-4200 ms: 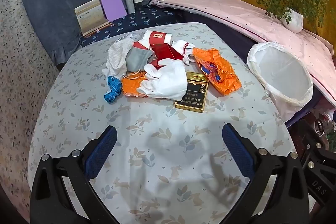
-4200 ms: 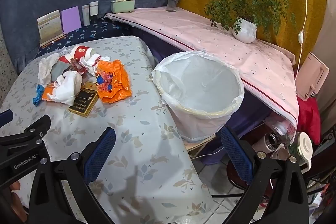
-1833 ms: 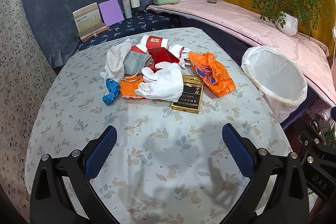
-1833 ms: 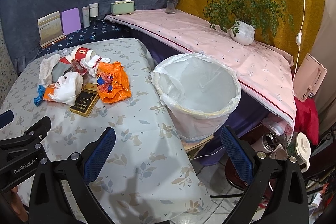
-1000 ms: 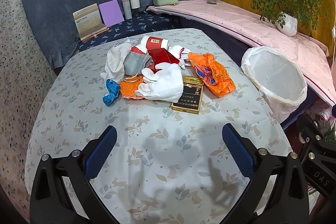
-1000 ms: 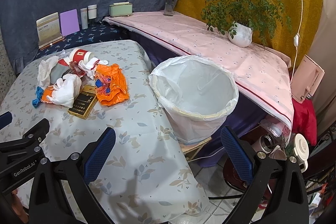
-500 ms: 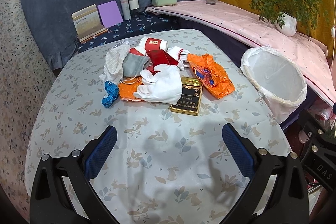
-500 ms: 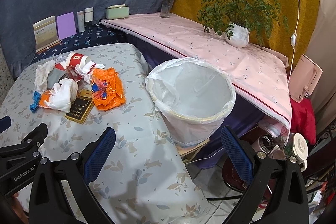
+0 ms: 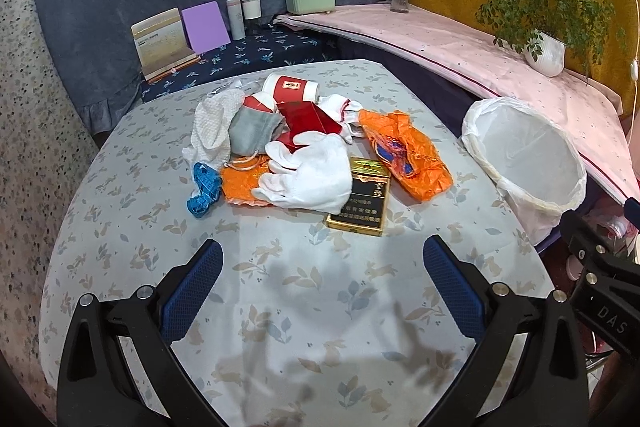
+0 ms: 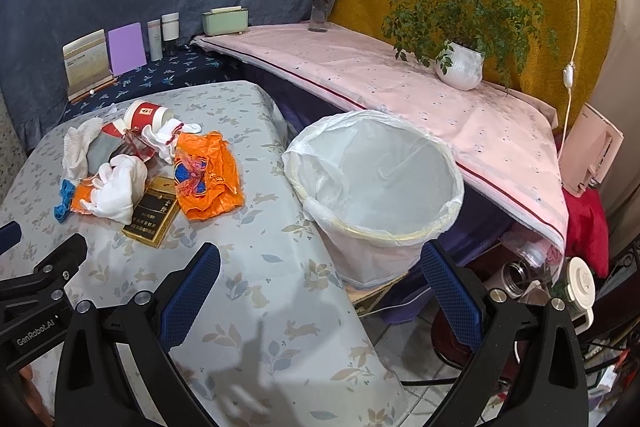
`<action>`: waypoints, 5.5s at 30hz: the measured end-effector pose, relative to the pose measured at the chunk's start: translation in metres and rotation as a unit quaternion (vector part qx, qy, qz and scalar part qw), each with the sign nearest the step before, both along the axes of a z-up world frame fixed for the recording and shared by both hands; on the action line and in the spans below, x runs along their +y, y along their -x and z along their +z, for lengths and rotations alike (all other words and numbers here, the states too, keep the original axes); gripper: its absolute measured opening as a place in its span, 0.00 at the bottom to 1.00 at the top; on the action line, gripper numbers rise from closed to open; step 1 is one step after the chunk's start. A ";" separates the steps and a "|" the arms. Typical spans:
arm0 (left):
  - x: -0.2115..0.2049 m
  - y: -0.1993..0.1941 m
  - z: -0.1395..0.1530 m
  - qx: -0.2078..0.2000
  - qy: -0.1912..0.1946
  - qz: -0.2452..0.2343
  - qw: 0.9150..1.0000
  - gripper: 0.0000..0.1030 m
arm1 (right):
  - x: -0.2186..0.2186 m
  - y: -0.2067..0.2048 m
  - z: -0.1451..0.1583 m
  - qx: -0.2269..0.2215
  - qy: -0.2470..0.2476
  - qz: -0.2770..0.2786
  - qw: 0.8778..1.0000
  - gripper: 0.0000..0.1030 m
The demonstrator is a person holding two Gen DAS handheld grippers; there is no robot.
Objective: Collect trash
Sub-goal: 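Grasp the orange plastic bag with the right tool while the left tool grasps the white glove, then carry the bag and glove over the wastebasket and open both tools, then grasp the gold cigarette box with the right tool while the left tool grasps the blue strap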
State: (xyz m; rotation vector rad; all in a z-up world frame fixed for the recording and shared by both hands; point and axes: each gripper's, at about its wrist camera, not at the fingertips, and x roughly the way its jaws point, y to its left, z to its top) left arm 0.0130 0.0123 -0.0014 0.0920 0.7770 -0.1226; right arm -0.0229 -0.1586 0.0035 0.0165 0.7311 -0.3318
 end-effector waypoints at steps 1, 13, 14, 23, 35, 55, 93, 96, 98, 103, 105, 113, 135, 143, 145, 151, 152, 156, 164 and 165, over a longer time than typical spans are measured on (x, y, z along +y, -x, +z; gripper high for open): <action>0.003 -0.003 -0.001 0.000 -0.001 0.004 1.000 0.93 | 0.000 -0.003 -0.001 0.001 -0.003 0.002 1.000 0.93; 0.036 -0.046 -0.018 0.013 0.014 0.027 0.999 0.93 | 0.019 -0.053 -0.020 0.010 -0.011 0.027 1.000 0.93; 0.037 -0.050 -0.020 0.017 0.021 0.025 0.999 0.93 | 0.020 -0.058 -0.022 0.011 -0.011 0.028 0.999 0.93; 0.011 -0.096 -0.040 0.045 0.035 0.003 0.998 0.93 | 0.014 -0.093 -0.036 0.019 -0.024 0.025 0.999 0.93; 0.012 -0.129 -0.063 0.083 0.058 -0.007 0.995 0.53 | 0.018 -0.141 -0.061 0.044 -0.065 0.046 0.996 0.82; 0.032 -0.099 -0.031 0.059 0.102 -0.019 0.993 0.22 | 0.044 -0.147 -0.067 0.048 -0.106 0.111 0.987 0.17; -0.218 -0.111 0.016 0.055 0.129 -0.261 0.955 0.25 | -0.168 -0.069 -0.038 -0.024 -0.098 -0.088 0.991 0.19; -0.226 -0.116 0.010 0.061 0.137 -0.262 0.953 0.41 | -0.172 -0.069 -0.043 -0.022 -0.102 -0.096 0.990 0.23; -0.226 -0.116 0.009 0.052 0.135 -0.254 0.956 0.59 | -0.173 -0.069 -0.045 -0.023 -0.102 -0.100 0.989 0.31; -0.219 -0.116 0.010 0.040 0.129 -0.243 0.960 0.66 | -0.175 -0.068 -0.041 -0.032 -0.101 -0.109 0.988 0.43; -0.213 -0.118 0.010 0.041 0.129 -0.236 0.962 0.67 | -0.173 -0.067 -0.039 -0.034 -0.102 -0.110 0.988 0.49; -0.175 -0.115 0.016 0.028 0.135 -0.195 0.971 0.74 | -0.151 -0.061 -0.025 -0.048 -0.099 -0.097 0.989 0.59; -0.014 -0.106 0.017 -0.004 0.105 -0.033 0.994 0.78 | -0.025 -0.074 -0.003 -0.046 -0.088 0.013 0.995 0.75; 0.050 -0.107 -0.006 0.015 0.081 0.028 0.996 0.79 | 0.026 -0.085 -0.018 -0.022 -0.098 0.056 0.993 0.79; 0.065 -0.109 -0.012 0.021 0.078 0.042 0.996 0.79 | 0.037 -0.089 -0.023 -0.015 -0.100 0.063 0.993 0.80; 0.096 -0.112 -0.029 0.025 0.052 0.063 0.996 0.79 | 0.065 -0.101 -0.042 0.010 -0.122 0.078 0.989 0.81; 0.100 -0.112 -0.031 0.025 0.045 0.064 0.997 0.79 | 0.069 -0.103 -0.045 0.015 -0.127 0.080 0.989 0.81; 0.111 -0.116 -0.044 0.036 0.036 0.064 0.997 0.79 | 0.084 -0.110 -0.058 0.031 -0.130 0.085 0.987 0.81; 0.129 -0.125 -0.068 0.063 0.045 0.066 0.995 0.77 | 0.106 -0.126 -0.076 0.054 -0.129 0.088 0.986 0.81; 0.131 -0.126 -0.070 0.066 0.049 0.066 0.994 0.76 | 0.108 -0.128 -0.078 0.055 -0.128 0.088 0.986 0.81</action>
